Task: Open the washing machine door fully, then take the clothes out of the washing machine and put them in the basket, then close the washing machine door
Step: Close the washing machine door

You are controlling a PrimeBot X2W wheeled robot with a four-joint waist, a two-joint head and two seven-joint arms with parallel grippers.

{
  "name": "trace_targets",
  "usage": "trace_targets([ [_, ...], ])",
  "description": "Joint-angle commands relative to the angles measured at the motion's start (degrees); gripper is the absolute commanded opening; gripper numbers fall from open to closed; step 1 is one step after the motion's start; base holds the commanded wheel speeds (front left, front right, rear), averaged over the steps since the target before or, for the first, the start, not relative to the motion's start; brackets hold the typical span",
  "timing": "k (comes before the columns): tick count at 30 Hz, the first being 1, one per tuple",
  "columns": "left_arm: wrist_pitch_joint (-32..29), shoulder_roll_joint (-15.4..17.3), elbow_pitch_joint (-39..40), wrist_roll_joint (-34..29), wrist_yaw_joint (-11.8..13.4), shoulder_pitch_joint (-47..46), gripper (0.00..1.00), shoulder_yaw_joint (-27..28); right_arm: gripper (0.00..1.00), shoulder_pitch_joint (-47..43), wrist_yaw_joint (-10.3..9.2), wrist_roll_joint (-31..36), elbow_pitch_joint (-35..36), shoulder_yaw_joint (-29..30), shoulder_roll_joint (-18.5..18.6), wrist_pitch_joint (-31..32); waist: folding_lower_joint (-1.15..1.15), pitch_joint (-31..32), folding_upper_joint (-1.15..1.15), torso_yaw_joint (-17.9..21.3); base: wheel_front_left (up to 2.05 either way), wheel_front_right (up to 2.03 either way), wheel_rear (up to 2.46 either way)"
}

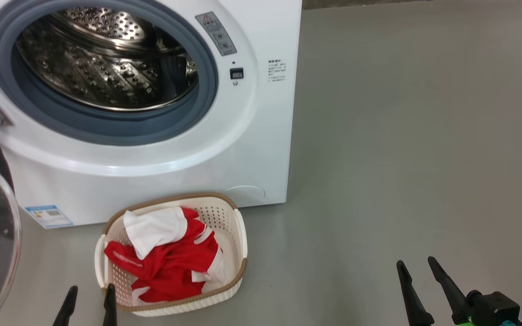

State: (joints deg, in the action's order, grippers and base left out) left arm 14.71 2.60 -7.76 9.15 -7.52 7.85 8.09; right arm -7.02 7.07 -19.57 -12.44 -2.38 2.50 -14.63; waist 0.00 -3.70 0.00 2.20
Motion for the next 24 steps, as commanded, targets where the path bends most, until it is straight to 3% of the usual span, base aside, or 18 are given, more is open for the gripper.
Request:
trace_targets([
  [1, 0.29, 0.28, 1.64, 0.2, 0.03, -2.6, 1.0, 1.76, 1.0, 1.25, 0.42, 0.81, 1.56, -0.92, 0.45, -0.37, 0.0, -0.03, 0.0, -0.05, -1.02, 1.02, 0.0],
  [17, 0.29, 0.28, 1.35, 0.69, 0.03, -3.39, 1.0, 1.22, 1.0, 1.62, 0.42, 1.07, 1.51, -0.72, 0.39, -0.37, 0.0, -0.43, 0.0, -0.91, -0.21, 0.21, 0.0],
  [24, 0.29, 0.28, 0.37, 1.73, 0.03, -3.69, 1.0, 1.18, 1.0, 1.32, 0.42, 1.17, 1.2, -0.95, 0.39, -0.37, 0.0, 0.26, 0.0, -3.18, 0.0, 0.0, 0.0],
])
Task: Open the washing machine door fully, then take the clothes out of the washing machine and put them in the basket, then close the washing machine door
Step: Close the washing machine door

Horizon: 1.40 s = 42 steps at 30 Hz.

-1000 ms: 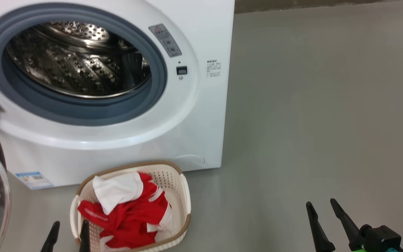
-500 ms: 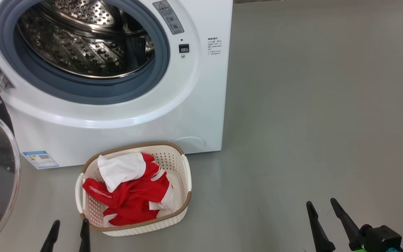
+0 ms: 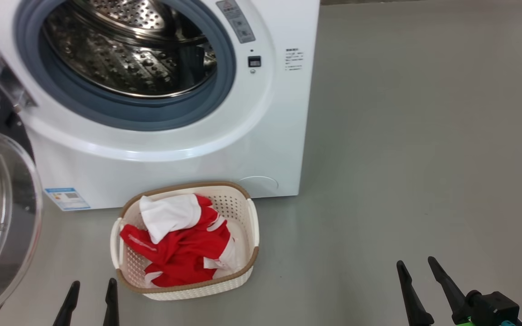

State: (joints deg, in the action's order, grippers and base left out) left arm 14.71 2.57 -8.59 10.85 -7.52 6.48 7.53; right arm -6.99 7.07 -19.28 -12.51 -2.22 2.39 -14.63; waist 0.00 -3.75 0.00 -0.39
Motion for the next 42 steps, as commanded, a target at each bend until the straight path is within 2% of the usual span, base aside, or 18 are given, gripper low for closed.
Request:
trace_targets([
  [1, 0.29, 0.31, 1.02, 0.29, 0.05, -2.3, 1.0, 1.8, 1.0, 1.2, 0.42, 0.89, 1.18, -1.26, 0.54, -0.37, 0.0, 0.55, 0.0, -1.2, 0.0, 0.0, 0.0],
  [7, 0.29, 0.31, 0.52, 1.79, 1.25, -1.51, 1.0, 0.57, 1.0, 0.77, 0.42, 0.68, 0.68, -2.22, 1.3, -0.37, 0.0, 1.88, 0.0, -6.02, 0.0, 0.0, 0.0],
  [16, 0.29, 0.31, -0.04, 3.55, 4.14, 0.7, 1.0, -1.35, 1.0, 0.65, 0.42, -0.13, -0.32, -4.48, 2.57, -0.37, 0.0, 3.97, 0.0, -14.88, 0.0, 0.0, 0.0],
  [26, 0.29, 0.31, -0.64, 4.81, 6.14, 2.81, 1.0, -2.64, 1.0, -0.27, 0.42, -0.9, -0.84, -7.51, 3.12, -0.37, 0.0, 5.79, 0.0, -25.02, 0.0, 0.0, 0.0],
  [33, 0.29, 0.31, 0.98, 8.04, 8.06, 3.44, 1.0, -2.1, 1.0, 3.68, 0.42, -1.27, -1.82, -11.52, 3.96, -0.37, 0.0, 3.76, 0.0, -27.2, 0.0, 0.0, 0.0],
  [42, 0.29, 0.31, 2.19, 9.91, 10.1, 4.05, 1.0, -1.92, 1.0, 5.82, 0.42, -2.08, -3.29, -13.94, 4.55, -0.37, 0.0, 3.47, 0.0, -27.7, 0.0, 0.0, 0.0],
])
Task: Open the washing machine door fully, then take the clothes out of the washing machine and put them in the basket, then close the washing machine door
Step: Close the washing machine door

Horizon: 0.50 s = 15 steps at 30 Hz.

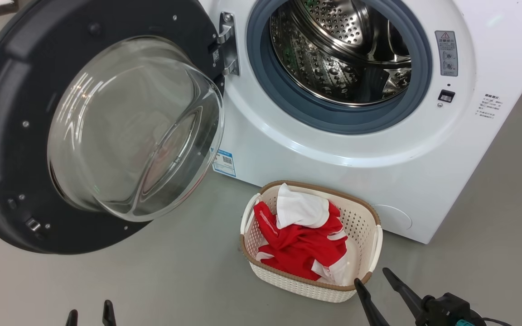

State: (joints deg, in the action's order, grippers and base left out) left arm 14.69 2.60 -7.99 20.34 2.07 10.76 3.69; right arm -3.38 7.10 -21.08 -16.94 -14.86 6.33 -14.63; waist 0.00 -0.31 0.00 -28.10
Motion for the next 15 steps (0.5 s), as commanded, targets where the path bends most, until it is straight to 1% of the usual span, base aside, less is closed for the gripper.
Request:
trace_targets([
  [1, 0.31, 0.28, 1.72, 0.45, 0.61, -0.11, 1.0, 1.95, 1.0, 2.26, 0.39, -0.33, 1.06, -1.46, 0.64, -0.37, 0.0, 0.09, 0.0, 0.03, 0.0, 0.0, 0.0],
  [7, 0.31, 0.28, 2.71, 0.63, 0.34, -0.19, 1.0, 2.55, 1.0, 2.03, 0.39, -0.55, 1.01, -1.52, 0.57, -0.37, 0.0, 0.53, 0.0, 0.3, 0.0, 0.0, 0.0],
  [9, 0.31, 0.28, 3.78, 0.4, -0.47, -0.91, 0.41, 3.08, 1.0, 1.8, 0.39, -0.54, 1.11, -1.24, 0.52, -0.37, 0.0, 0.49, 0.0, 0.35, 0.0, 0.0, 0.0],
  [10, 0.31, 0.28, 4.41, 0.24, -0.87, -1.47, 0.19, 3.7, 1.0, 1.62, 0.39, -0.49, 1.19, -1.0, 0.48, -0.37, 0.0, 0.43, 0.0, 0.34, 0.0, 0.0, 0.0],
  [11, 0.31, 0.28, 5.1, -0.02, -1.24, -2.17, 0.0, 4.44, 1.0, 1.4, 0.39, -0.41, 1.25, -0.76, 0.45, -0.37, 0.0, 0.37, 0.0, 0.34, 0.0, 0.0, 0.0],
  [15, 0.31, 0.28, 9.08, -1.85, -3.41, -6.5, 0.0, 8.52, 1.0, 0.68, 0.39, 0.04, 1.4, -0.1, 0.41, -0.37, 0.0, 0.0, 0.0, 0.38, 0.0, 0.0, 0.0],
])
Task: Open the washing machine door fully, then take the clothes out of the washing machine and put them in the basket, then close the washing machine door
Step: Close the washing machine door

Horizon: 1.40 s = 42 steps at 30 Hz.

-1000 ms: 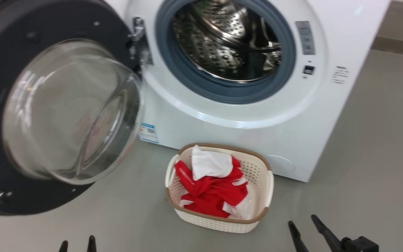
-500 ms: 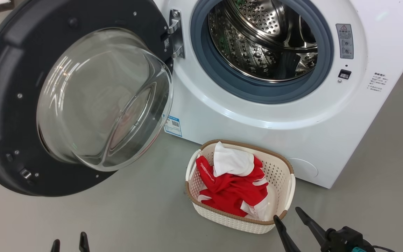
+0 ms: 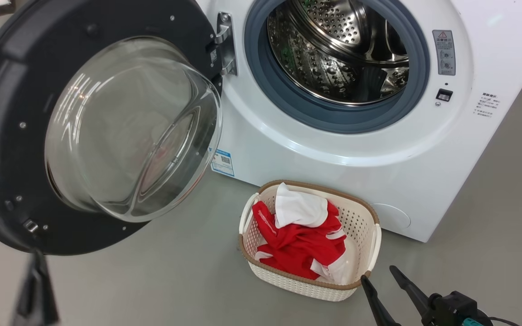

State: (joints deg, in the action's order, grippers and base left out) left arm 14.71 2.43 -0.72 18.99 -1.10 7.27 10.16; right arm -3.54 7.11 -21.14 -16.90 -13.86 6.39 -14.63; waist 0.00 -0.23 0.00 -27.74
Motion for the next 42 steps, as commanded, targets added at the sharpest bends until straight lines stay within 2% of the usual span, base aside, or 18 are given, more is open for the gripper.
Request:
trace_targets([
  [1, 0.29, 0.44, 3.05, -1.41, -1.06, -4.49, 0.0, 3.53, 1.0, 0.73, 0.37, 0.17, 1.4, -0.85, 0.32, -0.37, 0.0, -0.22, 0.0, 0.04, 0.0, 0.0, 0.0],
  [3, 0.29, 0.54, 5.41, -3.23, -2.89, -7.95, 0.0, 6.89, 1.0, 0.53, 0.37, 0.32, 1.53, -0.26, 0.24, -0.37, 0.0, -0.5, 0.0, 0.1, 0.0, 0.0, 0.0],
  [5, 0.29, 2.71, 7.89, -4.99, -4.99, -13.96, 0.0, 11.27, 1.0, 0.09, 0.37, 0.65, 1.94, 0.98, -0.06, -0.37, 0.0, -0.85, 0.0, 0.2, 0.0, 0.0, 0.0],
  [8, 0.29, 6.72, 7.26, -3.71, -6.0, -20.93, 0.0, 14.86, 1.0, -0.47, 0.37, 1.09, 2.4, 2.04, -0.4, -0.37, 0.0, -1.26, 0.0, 0.31, 0.0, 0.0, 0.0],
  [12, 0.29, 13.29, 1.95, 1.39, -6.33, -30.09, 0.0, 17.2, 1.0, -1.17, 0.37, 1.63, 3.0, 3.33, -0.86, -0.37, 0.0, -1.75, 0.0, 0.5, 0.0, 0.0, 0.0],
  [15, 0.29, 19.06, -4.96, 4.94, -6.36, -34.84, 0.0, 16.38, 1.0, -1.61, 0.37, 2.0, 3.45, 4.22, -1.18, -0.37, 0.0, -2.14, 0.0, 0.6, 0.0, 0.0, 0.0],
  [18, -0.32, 23.14, -16.82, 11.28, -6.37, -39.12, 0.0, 15.59, 1.0, -1.78, 0.37, 2.36, 3.72, 4.53, -1.37, -0.37, 0.0, -2.69, 0.0, 1.04, 0.0, 0.0, 0.0],
  [22, -7.95, 28.16, -32.01, 20.64, -6.37, -44.93, 0.0, 13.28, 1.0, -1.49, 0.37, 2.72, 3.78, 4.46, -1.38, -0.37, 0.0, -3.44, 0.0, 1.72, 0.0, 0.0, 0.0],
  [26, -18.05, 31.51, -40.08, 28.78, -6.37, -47.7, 0.0, 8.24, 1.0, -1.15, 0.37, 2.92, 3.77, 4.46, -1.21, -0.37, 0.0, -4.05, 0.0, 2.18, 0.0, 0.0, 0.0],
  [27, -18.05, 31.51, -40.08, 28.78, -6.37, -47.7, 0.0, 8.24, 1.0, -1.15, 0.37, 2.92, 3.77, 4.46, -1.21, -0.37, 0.0, -4.05, 0.0, 2.18, 0.0, 0.0, 0.0],
  [33, -28.44, 35.15, -44.61, 37.82, -6.38, -47.77, 0.0, 2.02, 1.0, -0.94, 0.37, 3.2, 3.88, 4.31, -1.09, -0.37, 0.0, -4.7, 0.0, 2.74, 0.0, 0.0, 0.0],
  [42, -36.48, 37.3, -39.55, 48.19, -6.38, -43.08, 0.0, -5.64, 1.0, -1.17, 0.37, 3.35, 3.93, 4.63, -1.06, -0.37, 0.0, -4.16, 0.0, 3.13, 0.0, 0.0, 0.0],
])
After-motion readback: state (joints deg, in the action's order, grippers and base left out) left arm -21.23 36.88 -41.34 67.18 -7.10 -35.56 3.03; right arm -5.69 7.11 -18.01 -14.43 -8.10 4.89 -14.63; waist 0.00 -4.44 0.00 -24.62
